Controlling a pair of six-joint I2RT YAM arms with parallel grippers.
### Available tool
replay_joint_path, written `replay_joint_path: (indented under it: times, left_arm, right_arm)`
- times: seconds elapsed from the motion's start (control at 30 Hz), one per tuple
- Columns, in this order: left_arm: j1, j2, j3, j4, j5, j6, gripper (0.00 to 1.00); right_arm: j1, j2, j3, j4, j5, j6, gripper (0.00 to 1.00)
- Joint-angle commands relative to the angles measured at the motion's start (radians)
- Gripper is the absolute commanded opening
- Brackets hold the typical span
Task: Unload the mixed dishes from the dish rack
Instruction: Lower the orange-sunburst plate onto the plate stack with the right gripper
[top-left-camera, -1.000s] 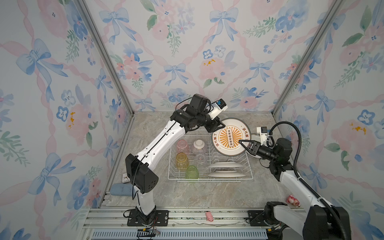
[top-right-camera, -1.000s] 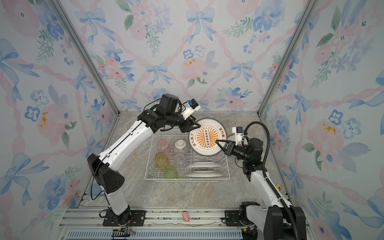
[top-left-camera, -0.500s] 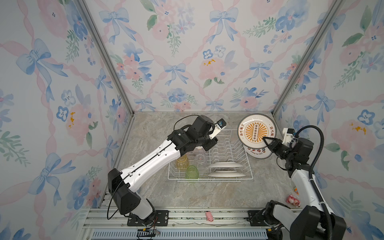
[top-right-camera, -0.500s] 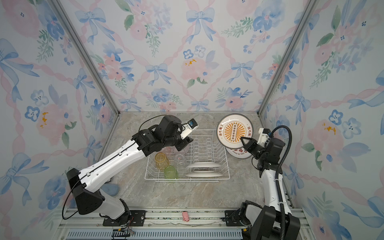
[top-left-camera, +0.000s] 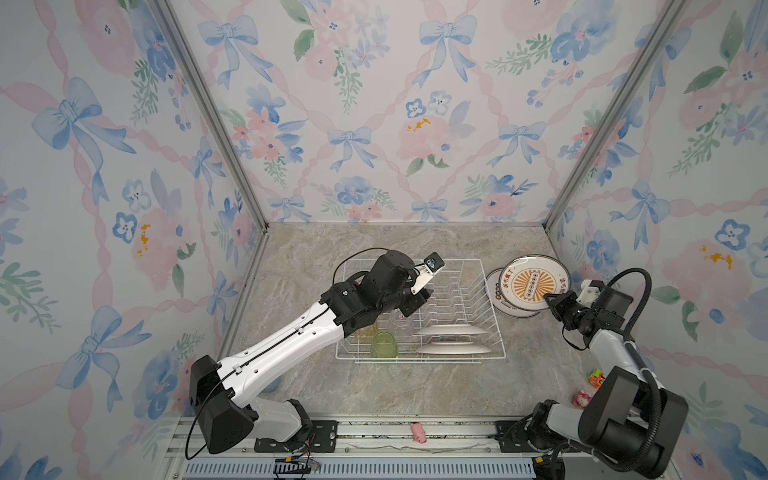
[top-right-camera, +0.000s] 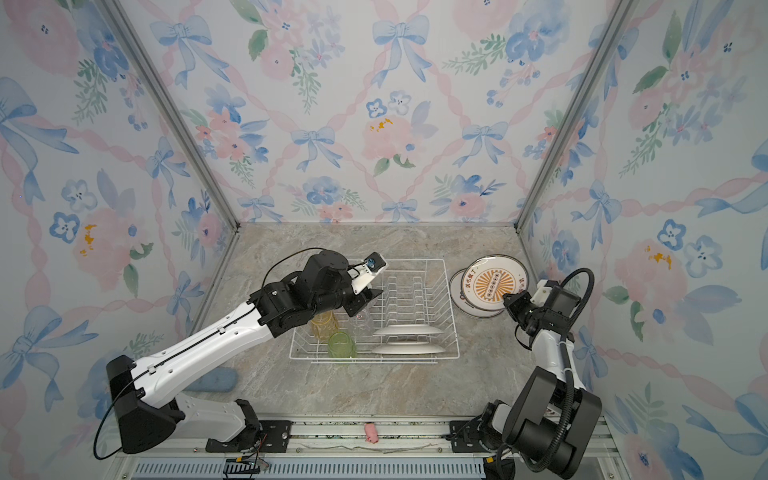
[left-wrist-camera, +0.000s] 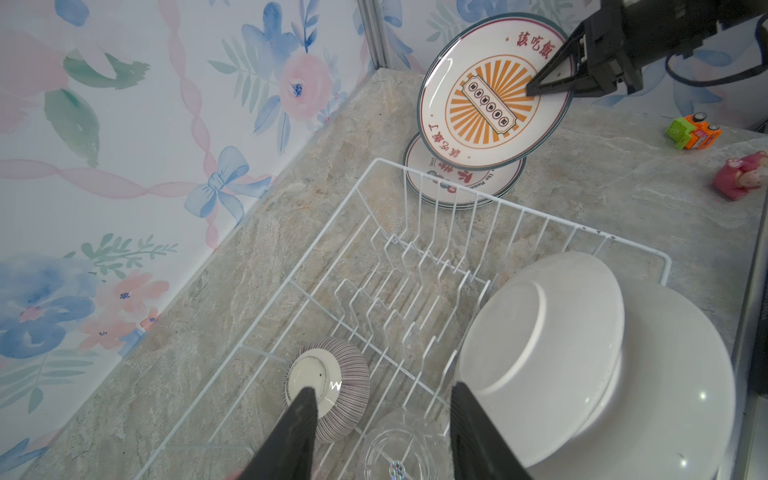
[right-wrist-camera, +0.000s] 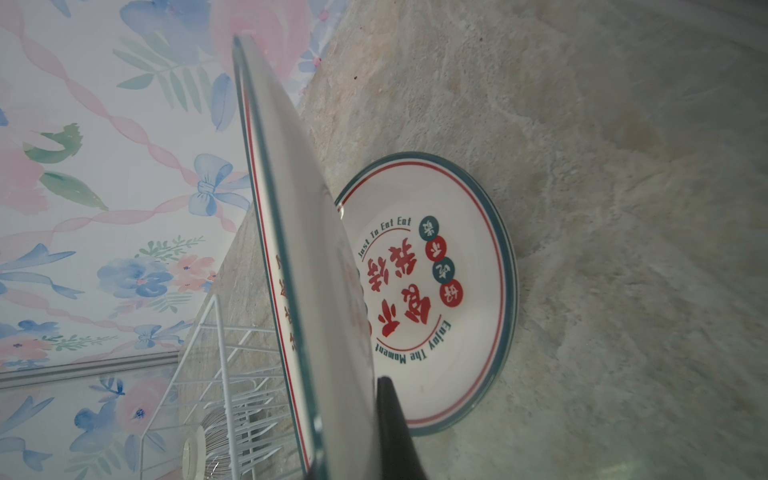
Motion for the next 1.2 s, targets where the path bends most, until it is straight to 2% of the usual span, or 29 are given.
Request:
replay_joint_path:
  times: [0.0, 0.17, 0.53, 0.9, 1.07, 1.17]
  left_arm:
    - [-0.007, 0.025, -0.006, 0.022, 0.005, 0.02, 0.49]
    - [-0.007, 0.044, 0.001, 0.022, 0.009, 0.026, 0.49]
    - [-0.009, 0.074, 0.02, 0.022, 0.032, 0.034, 0.5]
    - [-0.008, 0.067, 0.013, 0.02, 0.043, 0.036, 0.5]
    - [-0.009, 0.064, 0.012, 0.02, 0.046, 0.038, 0.5]
    - [-0.009, 0.057, 0.006, 0.02, 0.04, 0.041, 0.5]
  right_arm:
    - [-0.007, 0.054, -0.011, 0.112, -0.015, 0.031, 0.0]
    - [-0.004, 0.131, -0.015, 0.177, -0.061, 0.076, 0.0]
    - [0.014, 0.234, 0.006, 0.175, -0.106, 0.07, 0.02]
    - [0.016, 0.271, 0.013, 0.172, -0.112, 0.062, 0.04]
    - [0.017, 0.283, 0.024, 0.148, -0.112, 0.052, 0.1]
    - [0.017, 0.28, 0.035, 0.112, -0.105, 0.024, 0.16]
